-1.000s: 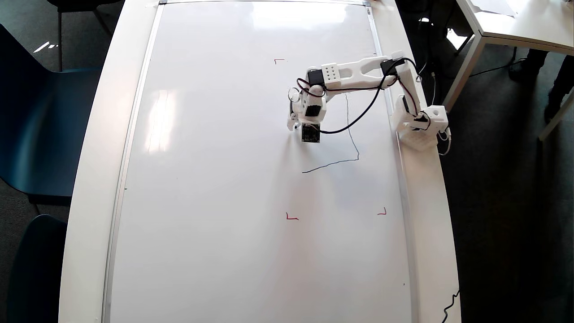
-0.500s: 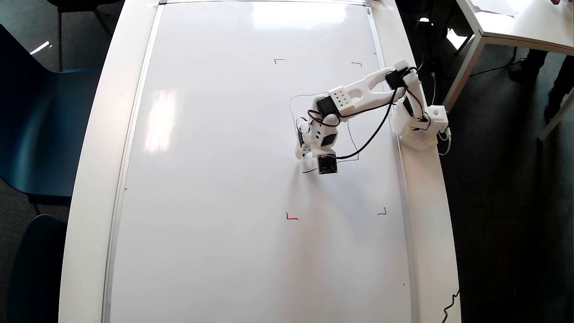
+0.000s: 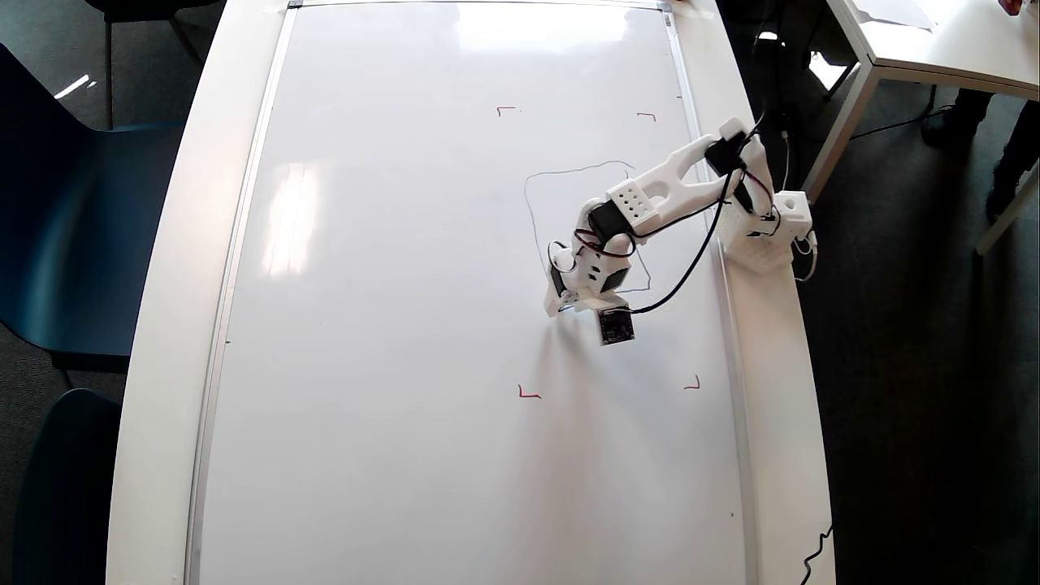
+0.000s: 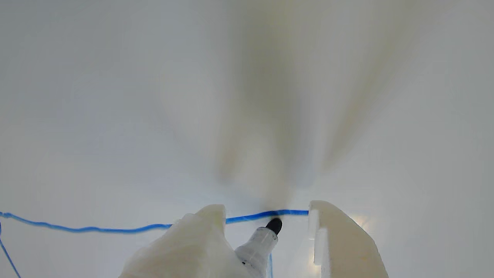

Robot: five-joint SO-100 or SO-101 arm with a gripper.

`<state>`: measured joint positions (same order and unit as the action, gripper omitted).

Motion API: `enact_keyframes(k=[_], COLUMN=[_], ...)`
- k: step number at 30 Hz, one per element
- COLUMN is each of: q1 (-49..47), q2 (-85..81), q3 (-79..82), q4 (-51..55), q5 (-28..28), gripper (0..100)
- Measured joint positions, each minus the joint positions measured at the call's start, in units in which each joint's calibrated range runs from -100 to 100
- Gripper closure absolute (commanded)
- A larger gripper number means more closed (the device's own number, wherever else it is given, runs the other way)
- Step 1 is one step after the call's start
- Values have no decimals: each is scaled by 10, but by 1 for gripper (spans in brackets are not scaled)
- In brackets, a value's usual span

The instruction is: Draw on a whiteboard a robot head using a pen attached to the gripper

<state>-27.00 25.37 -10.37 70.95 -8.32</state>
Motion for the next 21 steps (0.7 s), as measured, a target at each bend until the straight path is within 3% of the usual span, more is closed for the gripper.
enact_keyframes(k=[9, 21], q1=[2, 50], q2=[-2, -120], q3=[-4, 4], q4=[6, 99], q5=[0, 1], gripper=[85, 85])
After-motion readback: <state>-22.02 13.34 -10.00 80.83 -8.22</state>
